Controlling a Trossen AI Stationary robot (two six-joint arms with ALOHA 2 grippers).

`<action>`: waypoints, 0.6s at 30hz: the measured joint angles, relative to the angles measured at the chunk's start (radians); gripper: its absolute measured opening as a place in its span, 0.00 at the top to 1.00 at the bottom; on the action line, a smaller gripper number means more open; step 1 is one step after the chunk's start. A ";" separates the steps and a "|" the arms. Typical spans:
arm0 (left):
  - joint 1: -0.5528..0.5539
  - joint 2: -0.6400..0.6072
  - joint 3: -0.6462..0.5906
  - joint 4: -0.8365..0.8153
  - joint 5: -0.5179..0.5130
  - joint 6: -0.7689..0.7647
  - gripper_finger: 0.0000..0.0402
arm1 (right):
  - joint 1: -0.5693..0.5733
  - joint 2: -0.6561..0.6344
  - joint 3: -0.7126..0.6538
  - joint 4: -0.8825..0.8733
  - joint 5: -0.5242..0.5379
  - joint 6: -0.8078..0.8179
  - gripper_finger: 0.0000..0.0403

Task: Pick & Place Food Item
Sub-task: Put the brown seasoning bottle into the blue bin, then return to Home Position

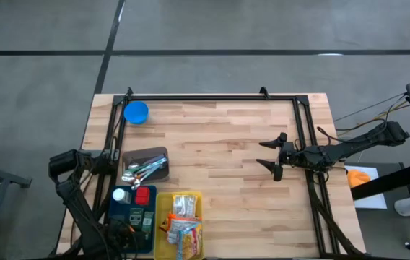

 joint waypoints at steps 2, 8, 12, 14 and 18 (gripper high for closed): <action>0.000 0.000 0.000 0.000 -0.004 0.008 0.32 | 0.000 0.000 0.000 0.000 0.000 0.000 0.13; 0.000 0.000 0.000 0.001 -0.003 0.012 0.22 | 0.000 0.000 0.000 0.000 0.000 0.000 0.13; 0.001 -0.001 0.001 0.002 -0.003 0.016 0.20 | 0.000 0.000 0.000 0.000 0.000 0.000 0.13; 0.001 -0.010 0.001 0.003 -0.004 0.019 0.20 | 0.000 0.000 0.000 0.000 0.000 0.000 0.13; 0.004 -0.048 0.002 -0.007 -0.017 0.018 0.20 | 0.000 0.000 0.000 0.000 0.000 0.000 0.13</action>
